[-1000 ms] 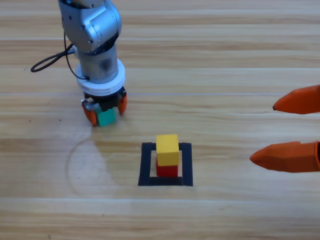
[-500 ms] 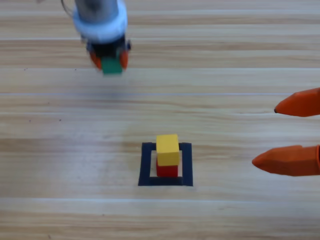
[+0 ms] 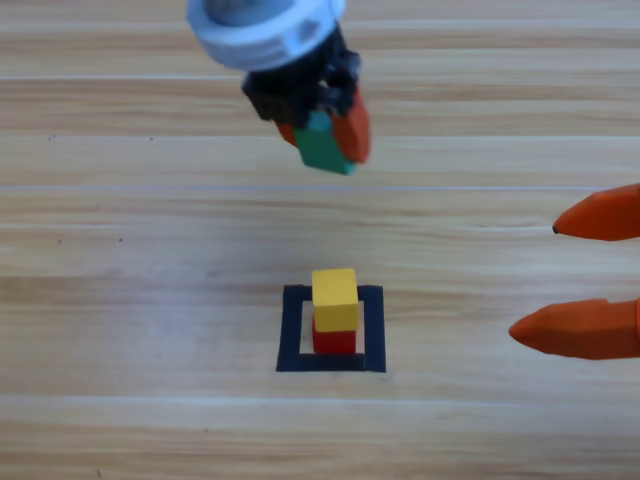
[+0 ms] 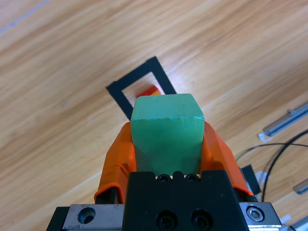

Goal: Stack the blocks in the rectangular block: red at the bottom, yellow in the middle, green on top

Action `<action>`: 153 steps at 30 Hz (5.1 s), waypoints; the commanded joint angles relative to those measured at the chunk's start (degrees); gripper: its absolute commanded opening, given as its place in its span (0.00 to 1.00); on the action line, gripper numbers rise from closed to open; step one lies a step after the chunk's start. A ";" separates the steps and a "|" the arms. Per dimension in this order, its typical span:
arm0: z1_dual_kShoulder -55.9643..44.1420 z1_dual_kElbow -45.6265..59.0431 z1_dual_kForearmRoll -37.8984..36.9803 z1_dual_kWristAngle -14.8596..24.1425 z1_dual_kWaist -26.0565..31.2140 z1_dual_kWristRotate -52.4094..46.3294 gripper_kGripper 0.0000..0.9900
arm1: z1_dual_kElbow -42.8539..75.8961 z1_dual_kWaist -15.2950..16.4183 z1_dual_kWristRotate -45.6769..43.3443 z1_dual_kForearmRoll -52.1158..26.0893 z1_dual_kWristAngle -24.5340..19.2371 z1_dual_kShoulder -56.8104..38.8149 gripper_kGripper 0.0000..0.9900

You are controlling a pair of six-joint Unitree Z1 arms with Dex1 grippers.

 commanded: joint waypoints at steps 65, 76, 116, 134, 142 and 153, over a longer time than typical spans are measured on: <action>13.22 4.29 2.35 10.74 -8.64 -38.12 0.00 | 0.59 1.57 -0.51 1.17 -0.49 -0.06 1.00; 13.92 4.56 2.26 10.56 -8.64 -38.47 0.00 | 0.68 1.57 -0.51 1.17 -0.41 0.38 1.00; 16.03 4.21 0.51 9.77 -8.72 -38.56 0.00 | 0.59 1.57 -1.03 1.17 -0.41 1.08 1.00; 12.51 4.82 1.12 10.74 -8.64 -38.03 1.00 | 0.76 1.57 -1.21 1.17 -0.41 1.08 1.00; 3.72 3.59 1.47 13.55 -8.55 -37.50 1.00 | 0.59 1.74 -1.21 1.35 -0.85 1.61 1.00; -42.59 54.22 -25.95 25.59 -12.77 -29.86 1.00 | 0.15 1.74 -1.39 1.96 -2.43 3.01 1.00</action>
